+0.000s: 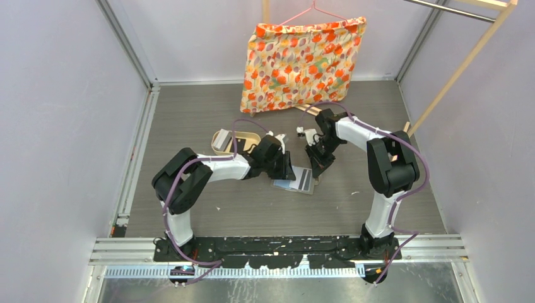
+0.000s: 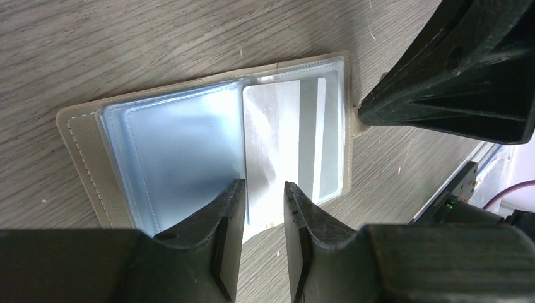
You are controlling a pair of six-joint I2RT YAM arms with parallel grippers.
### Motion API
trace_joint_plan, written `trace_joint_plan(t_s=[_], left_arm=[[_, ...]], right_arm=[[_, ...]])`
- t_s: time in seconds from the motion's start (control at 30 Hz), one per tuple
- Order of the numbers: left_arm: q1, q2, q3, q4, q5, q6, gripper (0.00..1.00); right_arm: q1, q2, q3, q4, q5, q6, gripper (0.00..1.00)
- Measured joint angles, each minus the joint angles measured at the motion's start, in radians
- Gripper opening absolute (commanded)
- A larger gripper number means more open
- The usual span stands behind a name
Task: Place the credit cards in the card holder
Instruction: Insert the credit card into the card holder.
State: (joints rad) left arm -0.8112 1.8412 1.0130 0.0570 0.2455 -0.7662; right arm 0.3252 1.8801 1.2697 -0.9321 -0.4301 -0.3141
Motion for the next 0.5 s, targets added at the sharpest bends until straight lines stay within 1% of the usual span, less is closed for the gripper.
trace_joint_plan(t_s=[0.27, 0.5], left_arm=[[-0.003, 0.001, 0.002, -0.005, 0.005, 0.008, 0.28], [-0.023, 0.032, 0.019, 0.021, 0.047, -0.014, 0.27]], right_arm=[[0.000, 0.008, 0.000, -0.013, 0.002, -0.003, 0.06], [0.009, 0.020, 0.000, -0.015, 0.001, -0.003, 0.06]])
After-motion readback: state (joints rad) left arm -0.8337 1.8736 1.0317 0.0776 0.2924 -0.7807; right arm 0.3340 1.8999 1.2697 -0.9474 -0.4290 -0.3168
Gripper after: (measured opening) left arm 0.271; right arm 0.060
